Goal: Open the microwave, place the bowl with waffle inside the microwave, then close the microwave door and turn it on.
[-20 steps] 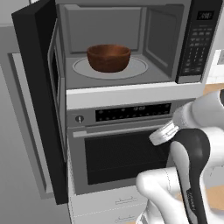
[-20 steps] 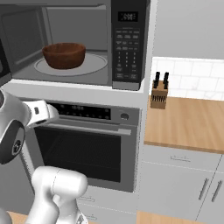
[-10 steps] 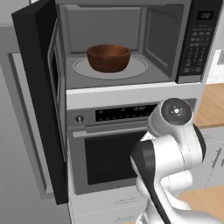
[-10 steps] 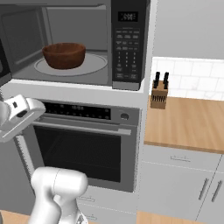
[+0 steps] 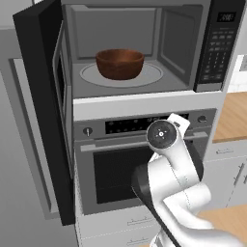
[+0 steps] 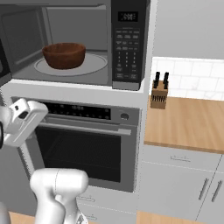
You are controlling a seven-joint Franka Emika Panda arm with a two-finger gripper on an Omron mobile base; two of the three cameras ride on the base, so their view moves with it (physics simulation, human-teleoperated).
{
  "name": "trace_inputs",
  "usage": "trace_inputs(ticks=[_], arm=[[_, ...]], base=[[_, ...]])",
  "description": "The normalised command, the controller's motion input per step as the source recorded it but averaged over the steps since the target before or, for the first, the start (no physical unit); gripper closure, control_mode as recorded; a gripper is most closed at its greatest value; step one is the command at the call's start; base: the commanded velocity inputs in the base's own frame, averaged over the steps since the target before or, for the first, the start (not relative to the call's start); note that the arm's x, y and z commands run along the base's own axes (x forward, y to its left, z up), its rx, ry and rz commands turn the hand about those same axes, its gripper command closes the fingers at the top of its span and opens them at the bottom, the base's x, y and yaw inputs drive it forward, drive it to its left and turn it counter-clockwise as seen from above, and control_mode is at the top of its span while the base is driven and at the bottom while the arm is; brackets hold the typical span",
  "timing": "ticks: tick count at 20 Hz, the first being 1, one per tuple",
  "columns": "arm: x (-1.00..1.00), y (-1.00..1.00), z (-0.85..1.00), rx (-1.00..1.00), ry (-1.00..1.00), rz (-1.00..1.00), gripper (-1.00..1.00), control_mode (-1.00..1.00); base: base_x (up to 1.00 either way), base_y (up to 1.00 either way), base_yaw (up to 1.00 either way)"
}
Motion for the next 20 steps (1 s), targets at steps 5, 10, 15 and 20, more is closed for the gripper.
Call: trace_inputs(ticks=[5, 10, 15, 20], arm=[[0.05, -0.21, -0.89, -0.24, -0.18, 0.00, -1.00, -1.00], [-0.11, 0.27, -0.57, -0.24, -0.18, 0.00, -1.00, -1.00], [-0.08, 0.40, -0.43, -0.24, -0.20, 0.00, -1.00, -1.00], [-0.05, 0.38, -0.20, -0.22, -0.23, 0.00, -1.00, -1.00]], base=[[0.00, 0.00, 0.00], [0.00, 0.00, 0.00], [0.00, 0.00, 0.00], [0.00, 0.00, 0.00]])
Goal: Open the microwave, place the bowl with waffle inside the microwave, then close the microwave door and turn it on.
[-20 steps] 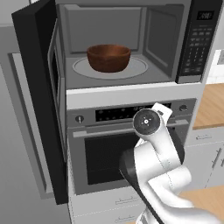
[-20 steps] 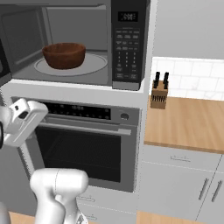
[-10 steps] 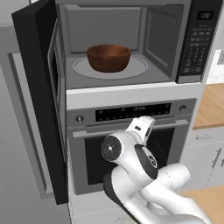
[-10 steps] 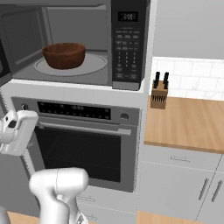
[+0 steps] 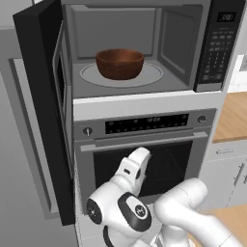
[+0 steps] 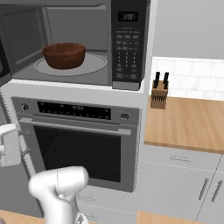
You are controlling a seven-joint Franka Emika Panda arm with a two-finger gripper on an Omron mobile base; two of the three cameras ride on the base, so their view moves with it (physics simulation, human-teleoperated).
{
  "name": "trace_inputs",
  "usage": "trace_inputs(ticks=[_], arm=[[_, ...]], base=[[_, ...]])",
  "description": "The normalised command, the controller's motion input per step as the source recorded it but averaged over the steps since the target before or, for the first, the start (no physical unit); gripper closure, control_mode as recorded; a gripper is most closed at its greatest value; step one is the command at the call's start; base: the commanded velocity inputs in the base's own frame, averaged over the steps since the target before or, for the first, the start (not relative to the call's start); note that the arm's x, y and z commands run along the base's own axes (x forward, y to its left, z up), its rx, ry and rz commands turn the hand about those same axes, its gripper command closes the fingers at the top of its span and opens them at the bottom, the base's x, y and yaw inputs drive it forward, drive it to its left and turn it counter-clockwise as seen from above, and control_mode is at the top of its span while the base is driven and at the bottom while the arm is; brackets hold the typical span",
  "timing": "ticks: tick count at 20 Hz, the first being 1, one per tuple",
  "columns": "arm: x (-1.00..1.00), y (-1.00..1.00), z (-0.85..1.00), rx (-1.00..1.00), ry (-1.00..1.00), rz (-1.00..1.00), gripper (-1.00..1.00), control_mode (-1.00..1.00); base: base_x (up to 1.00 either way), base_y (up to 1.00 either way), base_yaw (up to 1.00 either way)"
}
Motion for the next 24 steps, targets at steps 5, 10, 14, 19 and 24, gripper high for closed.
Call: trace_inputs(ticks=[5, 10, 14, 19, 24], arm=[[-0.07, 0.78, 0.00, -0.26, -0.22, -0.01, 1.00, -1.00], [-0.24, 0.85, 0.00, -0.39, -0.14, -0.05, 1.00, -1.00], [-0.34, 0.82, 0.05, -0.51, -0.03, -0.07, 1.00, -1.00], [-0.44, 0.71, 0.22, -0.44, -0.02, -0.07, 1.00, -1.00], [-0.43, 0.56, 0.38, -0.33, -0.02, -0.10, 1.00, -1.00]], base=[[0.00, 0.00, 0.00], [0.00, 0.00, 0.00], [0.00, 0.00, 0.00], [0.00, 0.00, 0.00], [0.00, 0.00, 0.00]])
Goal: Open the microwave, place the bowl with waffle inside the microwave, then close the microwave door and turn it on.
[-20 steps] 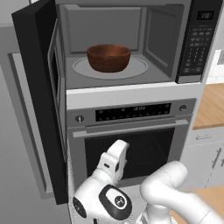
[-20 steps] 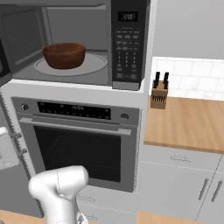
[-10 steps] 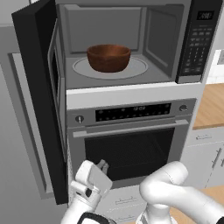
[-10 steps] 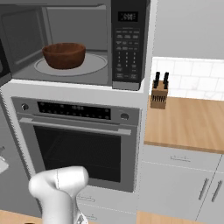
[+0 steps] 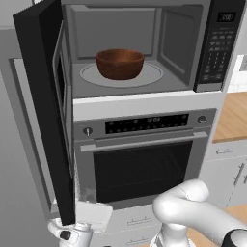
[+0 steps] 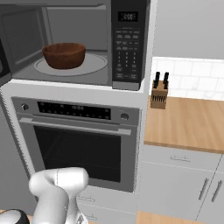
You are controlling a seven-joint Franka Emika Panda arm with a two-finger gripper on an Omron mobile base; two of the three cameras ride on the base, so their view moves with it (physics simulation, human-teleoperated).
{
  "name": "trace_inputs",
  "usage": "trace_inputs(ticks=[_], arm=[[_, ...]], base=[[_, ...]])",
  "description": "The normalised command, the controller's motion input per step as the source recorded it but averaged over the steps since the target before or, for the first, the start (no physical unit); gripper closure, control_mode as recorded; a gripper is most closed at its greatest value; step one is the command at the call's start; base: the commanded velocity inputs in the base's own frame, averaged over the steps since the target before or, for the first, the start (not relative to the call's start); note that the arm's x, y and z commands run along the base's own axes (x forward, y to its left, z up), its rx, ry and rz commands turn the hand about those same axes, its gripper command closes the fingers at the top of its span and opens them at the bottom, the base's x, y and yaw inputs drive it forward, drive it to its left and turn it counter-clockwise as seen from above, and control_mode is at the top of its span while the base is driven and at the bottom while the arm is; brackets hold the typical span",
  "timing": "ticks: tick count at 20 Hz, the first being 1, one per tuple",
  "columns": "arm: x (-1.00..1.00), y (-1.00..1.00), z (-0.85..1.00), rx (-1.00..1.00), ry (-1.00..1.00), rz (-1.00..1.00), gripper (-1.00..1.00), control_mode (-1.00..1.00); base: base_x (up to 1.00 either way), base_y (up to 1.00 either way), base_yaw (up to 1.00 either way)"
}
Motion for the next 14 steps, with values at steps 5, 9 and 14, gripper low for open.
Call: trace_inputs(ticks=[5, 9, 14], arm=[[-0.27, 0.36, 0.52, -0.24, -0.01, -0.11, 1.00, -1.00], [0.00, 0.23, 0.41, -0.15, 0.00, -0.10, 1.00, -1.00], [0.04, 0.24, 0.25, -0.14, 0.00, -0.09, 1.00, -1.00]], base=[[0.00, 0.00, 0.00], [0.00, 0.00, 0.00], [0.00, 0.00, 0.00]])
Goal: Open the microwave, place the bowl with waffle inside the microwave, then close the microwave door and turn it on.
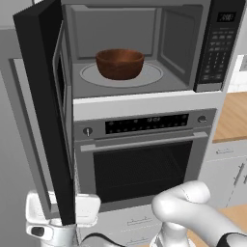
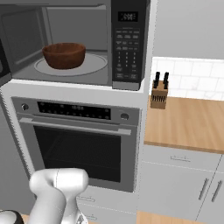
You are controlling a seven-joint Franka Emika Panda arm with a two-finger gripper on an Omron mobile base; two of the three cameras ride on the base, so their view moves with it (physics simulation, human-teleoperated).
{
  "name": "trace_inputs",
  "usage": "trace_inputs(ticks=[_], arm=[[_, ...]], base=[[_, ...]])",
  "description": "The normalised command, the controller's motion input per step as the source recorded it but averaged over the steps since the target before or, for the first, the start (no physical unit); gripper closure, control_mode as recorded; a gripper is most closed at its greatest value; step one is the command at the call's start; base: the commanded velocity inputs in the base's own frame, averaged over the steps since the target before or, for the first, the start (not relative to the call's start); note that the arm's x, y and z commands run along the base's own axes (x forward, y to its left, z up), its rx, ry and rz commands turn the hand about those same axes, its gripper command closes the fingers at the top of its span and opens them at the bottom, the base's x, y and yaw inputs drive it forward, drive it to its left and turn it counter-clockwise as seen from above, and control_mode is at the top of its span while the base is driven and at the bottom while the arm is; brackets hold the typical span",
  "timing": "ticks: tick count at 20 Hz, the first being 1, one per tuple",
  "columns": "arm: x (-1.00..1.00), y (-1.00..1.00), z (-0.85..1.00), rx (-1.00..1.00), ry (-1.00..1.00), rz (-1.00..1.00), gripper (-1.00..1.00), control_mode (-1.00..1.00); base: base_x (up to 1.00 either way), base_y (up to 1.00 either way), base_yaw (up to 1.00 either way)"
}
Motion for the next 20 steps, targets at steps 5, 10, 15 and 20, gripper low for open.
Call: trace_inputs(ticks=[5, 10, 15, 20], arm=[[0.00, 0.08, 0.35, -0.04, -0.03, -0.07, 1.00, -1.00], [0.00, 0.00, 0.46, 0.00, -0.01, -0.03, 1.00, -1.00], [0.00, 0.00, 0.54, 0.01, -0.02, -0.04, 1.00, -1.00], [0.00, 0.00, 0.57, 0.03, -0.01, -0.06, 1.00, -1.00]], base=[[0.00, 0.00, 0.00], [0.00, 0.00, 0.00], [0.00, 0.00, 0.00], [0.00, 0.00, 0.00]])
